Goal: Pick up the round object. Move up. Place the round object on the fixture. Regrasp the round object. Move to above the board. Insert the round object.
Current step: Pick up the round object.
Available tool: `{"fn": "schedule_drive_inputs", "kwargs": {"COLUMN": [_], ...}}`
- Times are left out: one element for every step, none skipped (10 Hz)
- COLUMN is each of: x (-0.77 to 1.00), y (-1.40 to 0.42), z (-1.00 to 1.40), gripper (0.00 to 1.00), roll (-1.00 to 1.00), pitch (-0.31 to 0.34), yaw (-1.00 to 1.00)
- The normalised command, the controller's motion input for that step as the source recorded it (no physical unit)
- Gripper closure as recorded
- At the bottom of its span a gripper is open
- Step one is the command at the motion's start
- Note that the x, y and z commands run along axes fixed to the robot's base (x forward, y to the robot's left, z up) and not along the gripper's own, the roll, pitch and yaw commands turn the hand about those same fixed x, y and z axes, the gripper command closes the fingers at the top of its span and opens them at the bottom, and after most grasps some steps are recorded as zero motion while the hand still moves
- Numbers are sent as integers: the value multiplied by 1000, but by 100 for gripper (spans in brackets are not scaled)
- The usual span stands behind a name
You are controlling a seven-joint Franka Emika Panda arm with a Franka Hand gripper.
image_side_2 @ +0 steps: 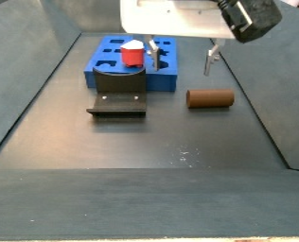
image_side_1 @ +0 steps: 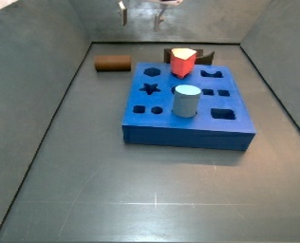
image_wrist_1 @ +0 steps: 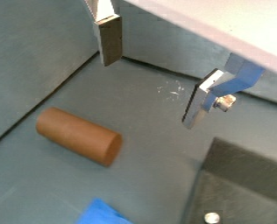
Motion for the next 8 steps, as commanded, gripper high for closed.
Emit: {"fn": "schedule_drive_inputs", "kwargs": {"x": [-369, -369, -363, -291, -203, -174, -160, -51], "y": [0, 0, 0, 0, -6, -40, -54, -71], "z": [-314, -320, -323, -346, -394, -411, -363, -220], "gripper": [0, 0, 0, 0, 0, 0, 0, 0], "roll": [-369, -377, -386, -417, -477, -534, -514, -406], "pitch": [-309, -309, -309, -323, -343, -429, -483, -400], "yaw": [-746, -746, -749, -786, -817, -820, -831, -894]}}
